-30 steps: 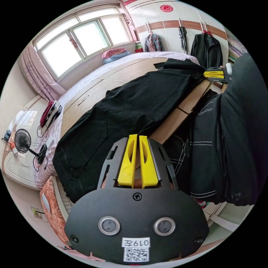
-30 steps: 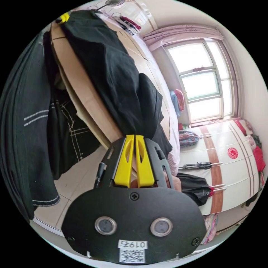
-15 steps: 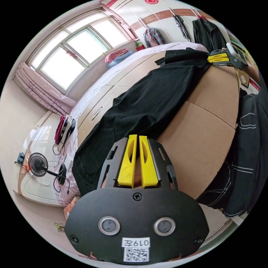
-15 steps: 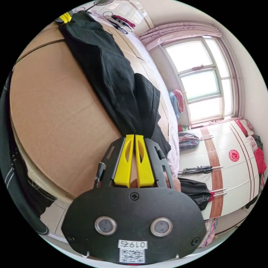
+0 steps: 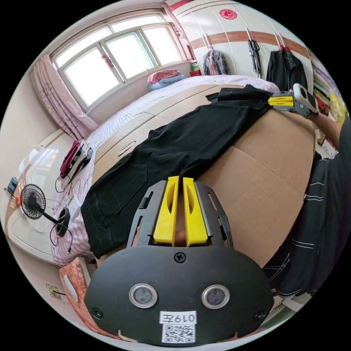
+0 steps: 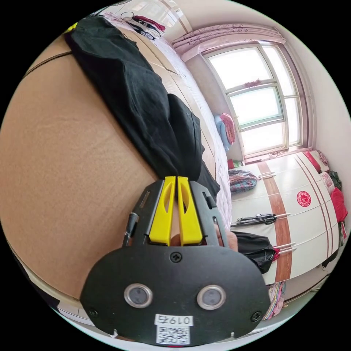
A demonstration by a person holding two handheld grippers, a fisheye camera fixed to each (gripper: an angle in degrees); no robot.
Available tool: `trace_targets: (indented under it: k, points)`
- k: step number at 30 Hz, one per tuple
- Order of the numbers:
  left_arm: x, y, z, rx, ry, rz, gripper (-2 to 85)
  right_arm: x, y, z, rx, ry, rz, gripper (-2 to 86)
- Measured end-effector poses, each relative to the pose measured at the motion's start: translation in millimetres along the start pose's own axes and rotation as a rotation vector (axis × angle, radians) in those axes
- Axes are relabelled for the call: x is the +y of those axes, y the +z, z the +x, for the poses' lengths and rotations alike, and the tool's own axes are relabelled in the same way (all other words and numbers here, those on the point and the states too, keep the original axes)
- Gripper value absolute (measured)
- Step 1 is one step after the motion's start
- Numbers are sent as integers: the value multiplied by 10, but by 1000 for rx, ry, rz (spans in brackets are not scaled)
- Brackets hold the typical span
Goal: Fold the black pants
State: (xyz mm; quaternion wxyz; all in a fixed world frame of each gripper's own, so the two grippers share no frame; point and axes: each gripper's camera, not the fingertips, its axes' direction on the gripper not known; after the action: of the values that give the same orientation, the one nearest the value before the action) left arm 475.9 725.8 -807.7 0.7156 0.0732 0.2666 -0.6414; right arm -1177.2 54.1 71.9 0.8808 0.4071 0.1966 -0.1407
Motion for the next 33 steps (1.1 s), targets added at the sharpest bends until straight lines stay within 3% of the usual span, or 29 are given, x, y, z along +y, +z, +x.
trace_targets:
  k: [6, 9, 11, 14, 19, 23, 27, 29, 33]
  points:
    - [407, -356, -553, -123, -401, 91, 65, -235, -167, 147, 54, 35, -18, -6]
    - [571, -376, -762, -10, -617, 188, 68, -324, -279, 272, 70, 71, -19, -6]
    - [521, -287, -745, 83, -640, 239, 62, -387, -375, 314, 118, 24, -29, -7]
    - [131, -34, -486, 139, -511, 223, 48, -397, -549, 394, 208, -53, -11, -8]
    - [-730, 452, 224, 14, -145, 111, 37, -287, -936, 864, 164, -5, 44, -9]
    - [-1255, 823, 729, 116, 35, 128, 37, -397, -1182, 1864, -28, 238, 110, -1]
    - [-1668, 1022, 1111, 228, 135, 200, 51, -777, -1060, 2759, -223, 310, 182, 51]
    - [-1837, 1102, 1217, 253, 155, 229, 57, -1022, -822, 3374, -462, 381, 237, 69]
    - [-2151, 1325, 1427, 242, 204, 238, 64, -1316, -184, 4019, -737, 400, 113, 77]
